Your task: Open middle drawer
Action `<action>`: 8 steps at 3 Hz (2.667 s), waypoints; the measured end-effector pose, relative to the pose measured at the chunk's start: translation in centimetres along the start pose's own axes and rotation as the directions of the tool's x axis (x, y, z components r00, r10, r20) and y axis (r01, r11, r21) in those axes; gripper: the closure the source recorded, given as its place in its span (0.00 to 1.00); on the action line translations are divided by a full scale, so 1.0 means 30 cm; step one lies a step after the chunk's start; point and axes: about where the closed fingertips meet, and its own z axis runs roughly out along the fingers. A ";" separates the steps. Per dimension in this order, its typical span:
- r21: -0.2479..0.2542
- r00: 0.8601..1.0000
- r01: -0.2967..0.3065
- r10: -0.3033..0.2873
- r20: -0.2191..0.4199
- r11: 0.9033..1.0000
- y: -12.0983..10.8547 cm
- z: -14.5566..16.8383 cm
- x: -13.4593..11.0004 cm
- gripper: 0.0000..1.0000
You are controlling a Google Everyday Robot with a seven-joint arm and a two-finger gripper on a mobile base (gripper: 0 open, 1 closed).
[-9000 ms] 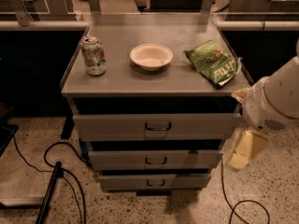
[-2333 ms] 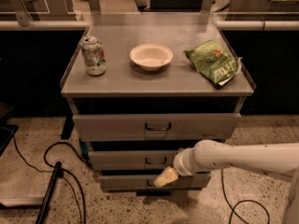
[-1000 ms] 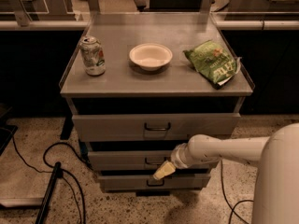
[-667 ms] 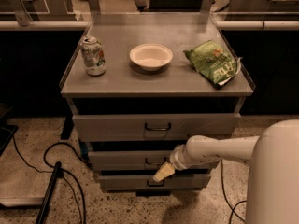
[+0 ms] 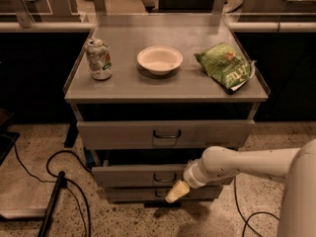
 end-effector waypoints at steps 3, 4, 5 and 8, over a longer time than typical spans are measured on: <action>-0.079 0.999 -0.005 0.001 -0.042 0.997 0.133 -0.065 0.110 0.00; -0.107 0.994 -0.026 0.015 -0.107 0.994 0.166 -0.067 0.213 0.00; -0.137 0.986 -0.054 0.031 -0.161 0.989 0.222 -0.121 0.310 0.00; -0.199 0.969 -0.161 0.117 -0.216 0.967 0.427 -0.465 0.474 0.00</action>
Offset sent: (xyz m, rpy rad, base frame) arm -0.0414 -0.0059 0.0176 0.0211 0.0439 0.0200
